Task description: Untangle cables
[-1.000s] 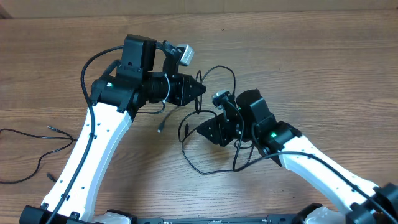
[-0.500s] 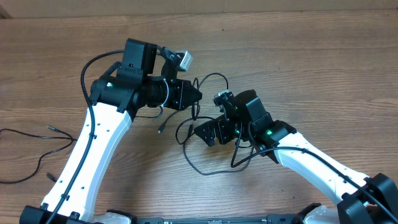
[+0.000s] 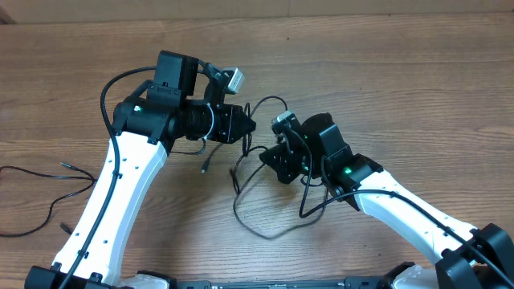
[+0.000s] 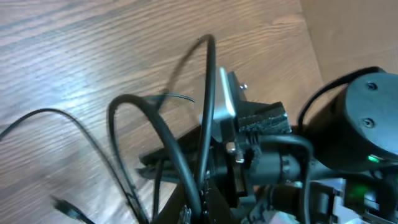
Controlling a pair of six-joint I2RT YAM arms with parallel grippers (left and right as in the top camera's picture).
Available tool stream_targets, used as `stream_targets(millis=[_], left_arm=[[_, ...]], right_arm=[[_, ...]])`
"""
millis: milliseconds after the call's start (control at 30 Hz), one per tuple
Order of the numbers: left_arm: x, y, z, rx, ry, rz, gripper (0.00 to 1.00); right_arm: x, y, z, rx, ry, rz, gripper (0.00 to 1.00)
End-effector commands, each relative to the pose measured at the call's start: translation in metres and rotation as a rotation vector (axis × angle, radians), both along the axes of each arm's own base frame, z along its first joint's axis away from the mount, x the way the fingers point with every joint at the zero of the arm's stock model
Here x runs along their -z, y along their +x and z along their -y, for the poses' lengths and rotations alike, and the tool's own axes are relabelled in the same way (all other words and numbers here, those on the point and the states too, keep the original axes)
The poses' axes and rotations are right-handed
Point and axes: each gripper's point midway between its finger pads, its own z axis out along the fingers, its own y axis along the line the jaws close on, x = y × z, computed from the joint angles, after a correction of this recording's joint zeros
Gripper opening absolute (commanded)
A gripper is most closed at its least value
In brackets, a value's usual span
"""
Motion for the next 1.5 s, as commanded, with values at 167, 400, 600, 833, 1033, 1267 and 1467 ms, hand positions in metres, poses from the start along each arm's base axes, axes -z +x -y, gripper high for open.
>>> stream_targets(millis=[167, 400, 600, 833, 1033, 1267, 1467], left_arm=[[0.016, 0.03, -0.06, -0.314, 0.273, 0.032, 0.04], [0.025, 0.04, -0.113, -0.505, 0.368, -0.012, 0.04], [0.026, 0.043, -0.137, -0.568, 0.371, -0.03, 0.04], [0.024, 0.048, -0.144, -0.595, 0.365, -0.019, 0.04], [0.023, 0.05, -0.145, -0.614, 0.355, -0.022, 0.04], [0.006, 0.082, -0.179, -0.765, 0.467, 0.151, 0.08], [-0.032, 0.118, -0.205, -0.927, 0.494, 0.367, 0.12]], right_arm=[[0.034, 0.015, 0.051, 0.304, -0.192, -0.107, 0.04], [0.053, 0.043, 0.154, 0.86, -0.271, -0.249, 0.04], [0.062, 0.045, 0.234, 1.14, -0.262, -0.374, 0.04], [0.069, 0.033, 0.262, 1.212, -0.279, -0.447, 0.04], [0.07, 0.032, 0.257, 1.193, -0.265, -0.467, 0.35], [0.07, 0.031, 0.243, 1.139, -0.208, -0.512, 1.0], [0.07, 0.031, 0.243, 1.139, -0.208, -0.511, 1.0]])
